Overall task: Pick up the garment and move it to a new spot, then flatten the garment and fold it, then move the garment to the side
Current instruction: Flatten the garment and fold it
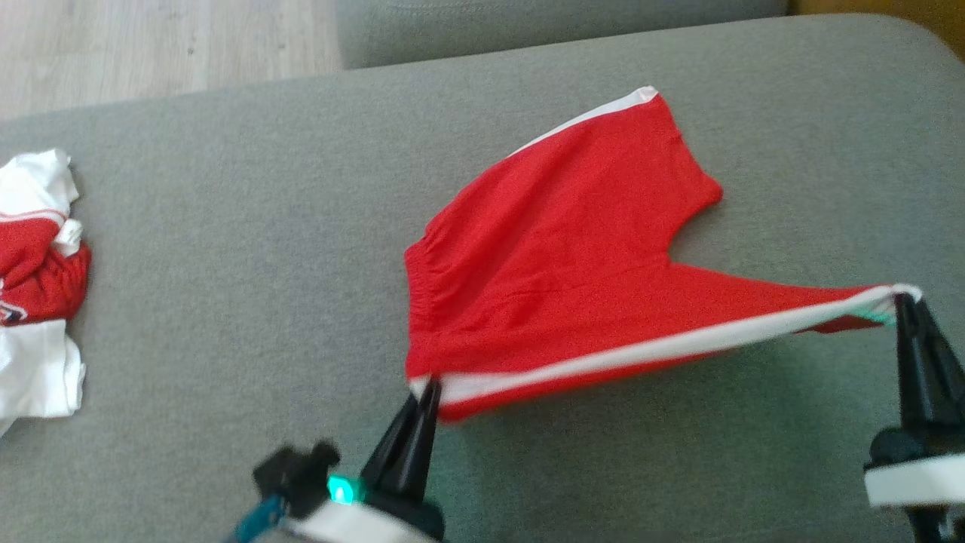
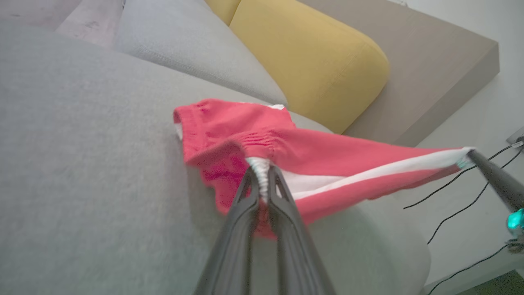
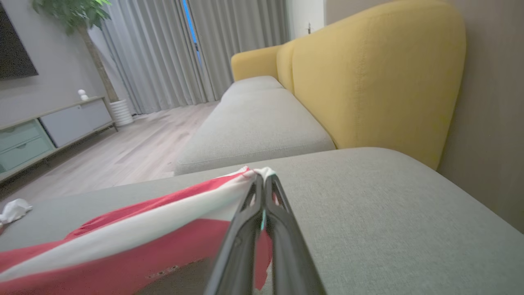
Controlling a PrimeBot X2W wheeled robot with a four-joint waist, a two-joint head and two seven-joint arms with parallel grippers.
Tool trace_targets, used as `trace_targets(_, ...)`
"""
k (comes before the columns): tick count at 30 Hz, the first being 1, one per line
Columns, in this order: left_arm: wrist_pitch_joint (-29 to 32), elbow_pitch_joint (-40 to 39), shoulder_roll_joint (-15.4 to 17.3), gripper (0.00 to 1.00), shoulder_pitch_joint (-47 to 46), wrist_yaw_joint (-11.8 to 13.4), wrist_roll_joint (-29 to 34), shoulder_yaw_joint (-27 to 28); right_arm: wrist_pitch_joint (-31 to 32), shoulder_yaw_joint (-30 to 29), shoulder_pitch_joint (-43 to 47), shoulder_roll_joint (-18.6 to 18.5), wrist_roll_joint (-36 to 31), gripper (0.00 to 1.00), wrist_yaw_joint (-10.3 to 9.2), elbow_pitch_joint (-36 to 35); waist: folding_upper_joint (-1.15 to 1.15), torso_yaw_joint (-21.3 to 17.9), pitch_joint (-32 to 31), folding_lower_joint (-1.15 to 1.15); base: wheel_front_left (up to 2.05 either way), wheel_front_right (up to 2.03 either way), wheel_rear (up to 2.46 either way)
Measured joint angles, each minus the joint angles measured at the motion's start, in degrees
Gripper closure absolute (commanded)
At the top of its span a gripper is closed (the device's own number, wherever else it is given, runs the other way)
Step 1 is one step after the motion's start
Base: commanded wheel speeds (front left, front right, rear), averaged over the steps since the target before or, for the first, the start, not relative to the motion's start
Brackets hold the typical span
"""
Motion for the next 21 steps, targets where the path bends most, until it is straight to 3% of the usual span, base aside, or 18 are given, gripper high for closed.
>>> trace_targets(8,4.88,5.03,-6.03,1.00,-16.28,-0.78,-3.96,0.34,0.00,0.42,-14.86,-3.91,0.31,1.00,0.00,12.09,0.00,2.02,4.46,0.02,0.00,0.00,0.00)
trace_targets(13,4.78,10.15,-6.92,1.00,-22.82,-0.48,-5.75,1.40,-0.04,3.83,-24.50,-5.36,0.86,1.00,0.00,18.50,0.00,2.91,7.23,0.02,0.00,0.00,0.00)
trace_targets(18,4.45,19.09,-7.95,1.00,-31.63,-0.47,-9.38,1.51,-0.45,9.26,-39.70,-7.05,1.24,1.00,0.00,30.85,0.00,4.49,11.48,0.02,0.00,0.00,0.00)
trace_targets(21,3.99,22.19,-8.13,1.00,-35.44,-0.43,-11.98,1.18,-0.92,11.11,-44.37,-7.09,1.24,1.00,0.00,35.62,0.00,5.25,12.88,0.02,0.00,0.00,0.00)
